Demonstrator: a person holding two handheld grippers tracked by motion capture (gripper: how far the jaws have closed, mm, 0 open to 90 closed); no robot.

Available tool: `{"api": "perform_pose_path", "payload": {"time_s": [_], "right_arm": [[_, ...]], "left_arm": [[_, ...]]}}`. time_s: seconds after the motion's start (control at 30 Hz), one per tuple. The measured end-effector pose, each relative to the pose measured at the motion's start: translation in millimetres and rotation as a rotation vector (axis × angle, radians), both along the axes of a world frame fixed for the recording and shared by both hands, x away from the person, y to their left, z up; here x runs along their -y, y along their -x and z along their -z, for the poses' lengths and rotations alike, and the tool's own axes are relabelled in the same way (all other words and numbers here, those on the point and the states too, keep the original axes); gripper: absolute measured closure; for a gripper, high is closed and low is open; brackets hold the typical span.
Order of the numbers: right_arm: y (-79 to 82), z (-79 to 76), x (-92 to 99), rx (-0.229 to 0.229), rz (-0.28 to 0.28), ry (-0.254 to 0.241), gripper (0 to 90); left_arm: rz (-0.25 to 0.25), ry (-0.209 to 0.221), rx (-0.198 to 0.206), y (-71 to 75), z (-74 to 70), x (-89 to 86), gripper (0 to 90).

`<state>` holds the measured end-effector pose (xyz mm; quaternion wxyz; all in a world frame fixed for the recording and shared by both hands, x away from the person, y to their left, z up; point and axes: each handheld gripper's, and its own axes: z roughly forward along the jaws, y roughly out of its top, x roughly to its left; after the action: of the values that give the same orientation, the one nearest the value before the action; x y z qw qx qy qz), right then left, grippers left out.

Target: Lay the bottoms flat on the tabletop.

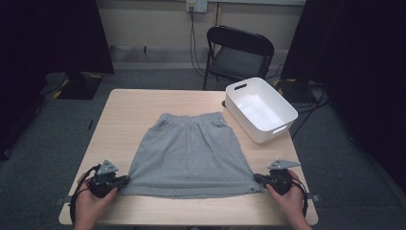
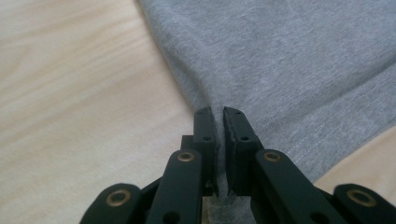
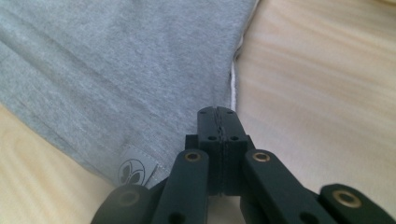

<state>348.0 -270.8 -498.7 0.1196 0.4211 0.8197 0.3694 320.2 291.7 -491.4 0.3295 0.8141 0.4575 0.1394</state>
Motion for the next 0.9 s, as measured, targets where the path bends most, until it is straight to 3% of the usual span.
{"api": "perform_pose_path", "payload": {"time_s": [0.2,0.27,0.37,0.43,0.47,0.53,0.6,0.67,0.73,0.9], "right_arm": [[14.4,-2.3,2.0,-0.006,-0.023,0.023,89.9],[18.3,-2.8,1.7,-0.020,-0.019,0.005,89.8],[25.7,-4.3,-2.8,-0.017,-0.033,0.040,89.5],[29.0,-6.3,-3.2,-0.007,-0.038,0.013,82.2],[29.5,-8.1,-2.6,0.019,-0.024,0.008,76.7],[24.6,-12.8,-0.8,0.048,-0.003,-0.012,75.1],[17.7,-15.5,-1.1,0.071,0.021,-0.017,69.3],[7.7,-17.7,-4.4,0.099,0.044,-0.011,66.9],[-0.6,-18.0,-8.3,0.112,0.060,-0.017,64.3],[-21.2,-11.4,-20.0,0.120,0.062,-0.010,66.3]], "left_arm": [[0.006,-0.001,-0.022,9.6,-1.8,0.7,83.9],[0.000,0.001,-0.033,12.3,-2.7,-0.6,84.0],[0.006,-0.004,-0.027,15.3,-2.7,-1.6,84.0],[-0.023,0.011,-0.008,14.1,-3.4,-1.9,74.3],[-0.035,0.024,0.011,12.4,-4.2,-2.6,61.4],[-0.052,0.042,0.048,7.5,-7.1,-2.7,56.6],[-0.071,0.042,0.086,-0.2,-9.7,-1.9,44.1],[-0.080,0.066,0.105,-9.7,-10.7,-0.8,45.9],[-0.095,0.051,0.127,-18.1,-9.5,0.9,44.7],[-0.108,0.067,0.129,-34.6,-2.3,6.3,45.0]]}}
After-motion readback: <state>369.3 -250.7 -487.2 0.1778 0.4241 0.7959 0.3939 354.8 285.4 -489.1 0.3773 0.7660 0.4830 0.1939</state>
